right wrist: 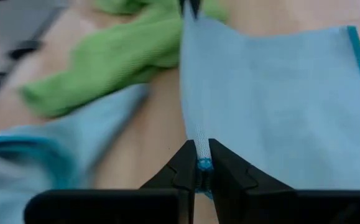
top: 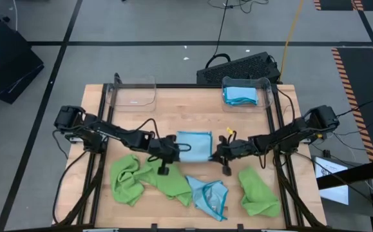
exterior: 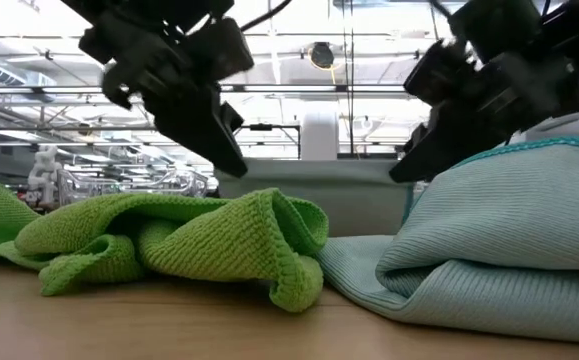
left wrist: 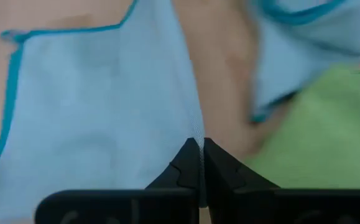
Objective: Fold microfiber towels
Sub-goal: Fold the top blue microfiber cloth
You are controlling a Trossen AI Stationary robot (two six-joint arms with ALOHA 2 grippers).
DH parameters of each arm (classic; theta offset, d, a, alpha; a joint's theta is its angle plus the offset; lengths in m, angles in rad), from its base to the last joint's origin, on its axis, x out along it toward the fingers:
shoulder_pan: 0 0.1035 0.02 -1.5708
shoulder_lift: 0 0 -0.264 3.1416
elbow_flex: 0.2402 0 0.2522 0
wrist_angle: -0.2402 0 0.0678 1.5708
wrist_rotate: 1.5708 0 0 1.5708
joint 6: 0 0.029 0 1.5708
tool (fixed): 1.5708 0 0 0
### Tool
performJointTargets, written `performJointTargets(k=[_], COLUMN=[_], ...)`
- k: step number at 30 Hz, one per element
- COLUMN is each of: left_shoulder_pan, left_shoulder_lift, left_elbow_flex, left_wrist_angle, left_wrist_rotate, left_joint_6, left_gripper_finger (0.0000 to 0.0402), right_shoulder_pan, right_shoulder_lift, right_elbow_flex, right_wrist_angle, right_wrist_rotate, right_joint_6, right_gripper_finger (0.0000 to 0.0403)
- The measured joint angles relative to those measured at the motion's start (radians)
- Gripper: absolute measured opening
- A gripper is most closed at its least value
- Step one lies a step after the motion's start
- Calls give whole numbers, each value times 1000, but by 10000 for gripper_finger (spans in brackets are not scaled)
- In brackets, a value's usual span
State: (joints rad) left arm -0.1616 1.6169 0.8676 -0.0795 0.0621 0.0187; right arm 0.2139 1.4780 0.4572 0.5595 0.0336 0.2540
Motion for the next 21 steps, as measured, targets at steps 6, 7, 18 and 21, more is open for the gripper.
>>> performJointTargets(k=[6,7,18,21], left_shoulder_pan=[-58,-57,99,126], left_shoulder_lift=[-12,-15,-15,-14], left_elbow_flex=[0,0,2,2], left_wrist_angle=[46,48,-52,-38], left_wrist_rotate=[-14,-41,-218,-202], left_joint_6=[37,43,43,75], left_gripper_finger=[6,5,7,16], right_shoulder_pan=[39,37,-86,-107], right_shoulder_lift=[0,0,-1,-1], right_elbow_flex=[1,1,4,3], right_wrist_angle=[42,36,-90,-96], right_wrist_rotate=[11,33,228,227], right_joint_6=[7,6,-5,-2], right_gripper_finger=[27,27,27,27])
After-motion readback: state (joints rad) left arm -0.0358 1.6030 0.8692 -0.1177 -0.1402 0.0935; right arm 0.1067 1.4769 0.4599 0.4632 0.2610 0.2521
